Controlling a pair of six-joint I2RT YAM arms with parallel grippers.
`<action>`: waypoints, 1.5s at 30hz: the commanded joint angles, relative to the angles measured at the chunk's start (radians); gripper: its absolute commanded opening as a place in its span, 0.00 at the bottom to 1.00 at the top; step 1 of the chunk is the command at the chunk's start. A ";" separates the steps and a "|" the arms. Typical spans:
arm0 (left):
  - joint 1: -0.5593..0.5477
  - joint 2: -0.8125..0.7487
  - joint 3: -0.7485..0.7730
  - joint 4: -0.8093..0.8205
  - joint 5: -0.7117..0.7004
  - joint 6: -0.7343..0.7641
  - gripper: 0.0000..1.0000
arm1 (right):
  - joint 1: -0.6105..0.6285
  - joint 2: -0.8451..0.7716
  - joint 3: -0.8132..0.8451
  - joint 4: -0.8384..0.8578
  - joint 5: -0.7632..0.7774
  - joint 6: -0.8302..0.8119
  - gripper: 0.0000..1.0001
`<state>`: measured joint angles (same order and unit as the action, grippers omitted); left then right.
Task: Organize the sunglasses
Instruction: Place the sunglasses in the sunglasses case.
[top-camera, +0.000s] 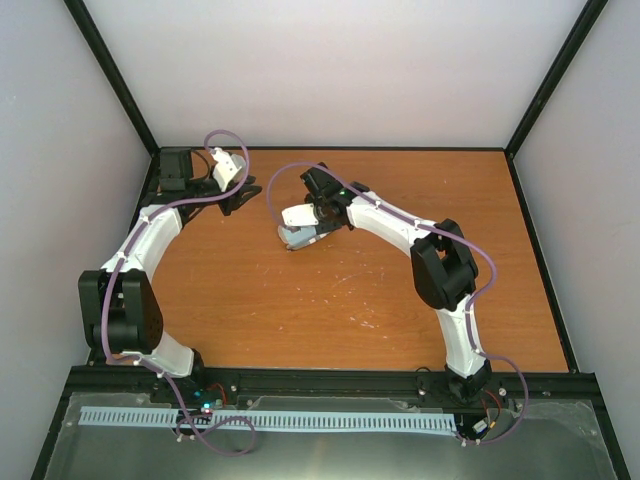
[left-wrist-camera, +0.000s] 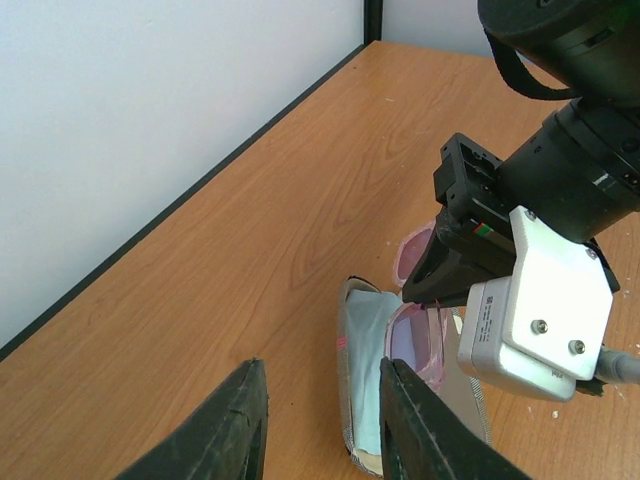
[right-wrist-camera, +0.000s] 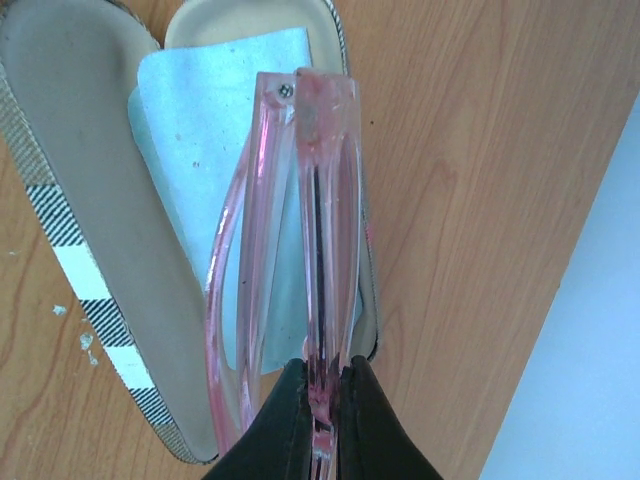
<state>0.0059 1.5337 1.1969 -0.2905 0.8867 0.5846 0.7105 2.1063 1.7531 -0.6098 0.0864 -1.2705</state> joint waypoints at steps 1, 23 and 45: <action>0.009 -0.005 -0.007 0.018 0.008 -0.002 0.33 | 0.010 -0.002 0.041 -0.004 -0.060 -0.034 0.03; 0.009 -0.009 -0.026 0.039 0.007 -0.012 0.33 | 0.012 0.069 0.002 -0.011 -0.099 0.002 0.03; 0.009 0.003 -0.039 0.074 0.018 -0.040 0.34 | 0.009 0.121 0.013 0.006 -0.099 0.042 0.09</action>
<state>0.0059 1.5337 1.1576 -0.2394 0.8864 0.5575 0.7128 2.1967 1.7615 -0.6128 -0.0013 -1.2446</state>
